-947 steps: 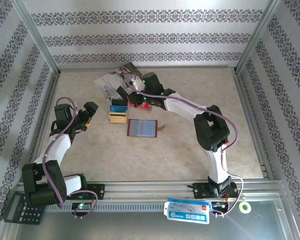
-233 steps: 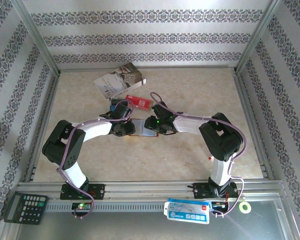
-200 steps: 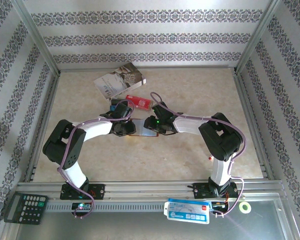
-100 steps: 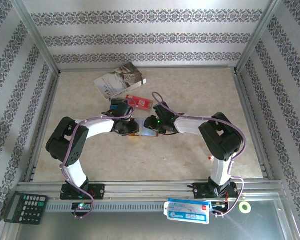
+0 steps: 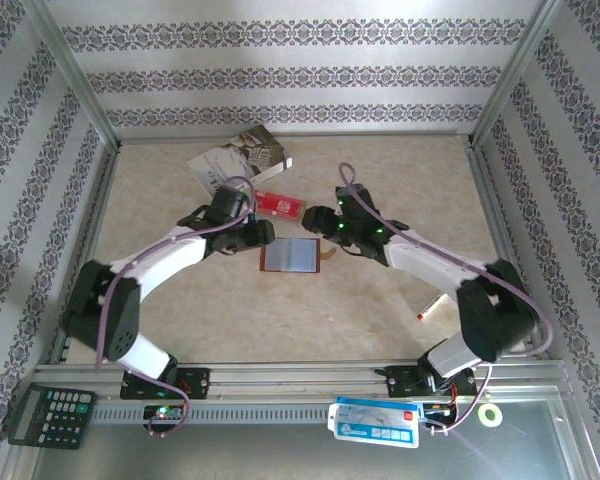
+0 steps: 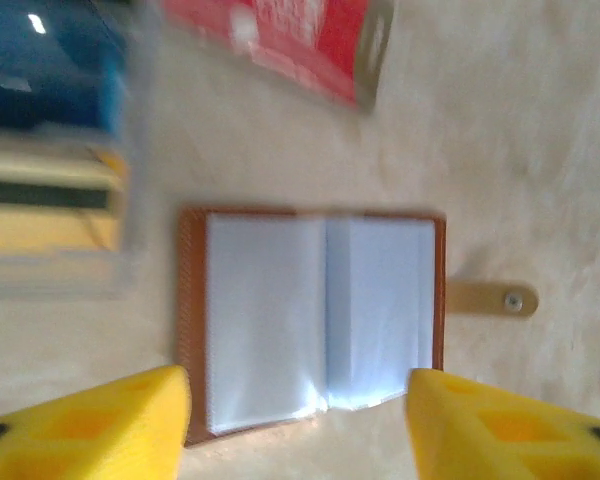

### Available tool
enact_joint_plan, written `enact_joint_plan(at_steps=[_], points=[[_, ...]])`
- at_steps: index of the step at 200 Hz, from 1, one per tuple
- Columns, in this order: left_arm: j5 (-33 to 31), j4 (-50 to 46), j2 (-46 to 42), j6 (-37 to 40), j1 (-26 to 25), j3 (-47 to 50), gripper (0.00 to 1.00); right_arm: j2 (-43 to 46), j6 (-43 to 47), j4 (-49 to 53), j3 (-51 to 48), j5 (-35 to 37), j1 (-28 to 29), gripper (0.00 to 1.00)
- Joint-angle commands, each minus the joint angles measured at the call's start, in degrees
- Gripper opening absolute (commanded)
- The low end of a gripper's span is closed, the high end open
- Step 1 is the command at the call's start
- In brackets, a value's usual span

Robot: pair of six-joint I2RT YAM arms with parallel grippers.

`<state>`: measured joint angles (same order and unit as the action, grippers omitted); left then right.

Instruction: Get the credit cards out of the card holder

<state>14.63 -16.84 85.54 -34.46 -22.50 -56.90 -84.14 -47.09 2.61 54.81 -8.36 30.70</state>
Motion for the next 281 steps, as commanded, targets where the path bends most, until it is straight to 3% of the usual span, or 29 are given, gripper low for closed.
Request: enact_joint_plan(at_steps=[1, 29, 38, 54, 71, 108, 146, 173, 188, 218, 243, 281], points=[[-10.28, -4.84, -6.4, 4.04, 4.03, -0.46, 0.69, 6.31, 10.39, 5.01, -1.91, 10.88, -2.37, 0.71], [-23.73, -1.09, -15.41, 7.73, 7.36, 3.62, 0.93, 15.84, 19.94, 4.94, -6.24, 26.75, -4.31, 0.97], [-28.39, 3.72, -17.95, 10.35, 7.93, 6.88, 1.0, 18.54, 23.17, 3.38, -8.33, 32.08, -4.86, 0.98], [-36.06, 12.6, -21.13, 13.99, 9.2, 13.25, 1.0, 21.6, 26.74, 2.28, -11.15, 43.42, -6.26, 0.98], [-40.33, 20.17, -22.45, 16.2, 11.88, 18.8, 1.0, 23.28, 30.39, -1.04, -15.01, 49.7, -9.13, 0.98], [-47.99, 40.48, -20.83, 25.23, 14.29, 30.26, 1.0, 23.38, 34.14, -12.26, -25.16, 49.27, -16.59, 0.98], [-42.86, 51.11, -12.65, 29.71, 18.14, 33.88, 1.0, 17.27, 37.68, -27.52, -32.92, 45.36, -21.16, 0.98], [-33.61, 61.36, -7.04, 34.83, 19.22, 36.23, 1.0, 11.93, 42.7, -33.36, -32.12, 41.37, -21.43, 0.98], [-28.76, 60.67, -6.04, 35.47, 19.67, 35.65, 1.0, 9.55, 45.17, -42.02, -33.64, 38.01, -22.33, 0.98], [-17.21, 60.63, -5.7, 36.92, 21.03, 35.43, 1.0, 6.29, 43.99, -48.94, -34.18, 26.2, -26.57, 0.98], [-10.05, 69.85, -3.49, 36.99, 21.62, 38.19, 1.0, 1.96, 44.53, -55.37, -34.77, 21.92, -27.12, 0.98], [-12.27, 80.45, 3.54, 36.36, 21.55, 40.61, 1.0, -2.18, 45.22, -60.22, -36.62, 20.24, -27.09, 0.98]])
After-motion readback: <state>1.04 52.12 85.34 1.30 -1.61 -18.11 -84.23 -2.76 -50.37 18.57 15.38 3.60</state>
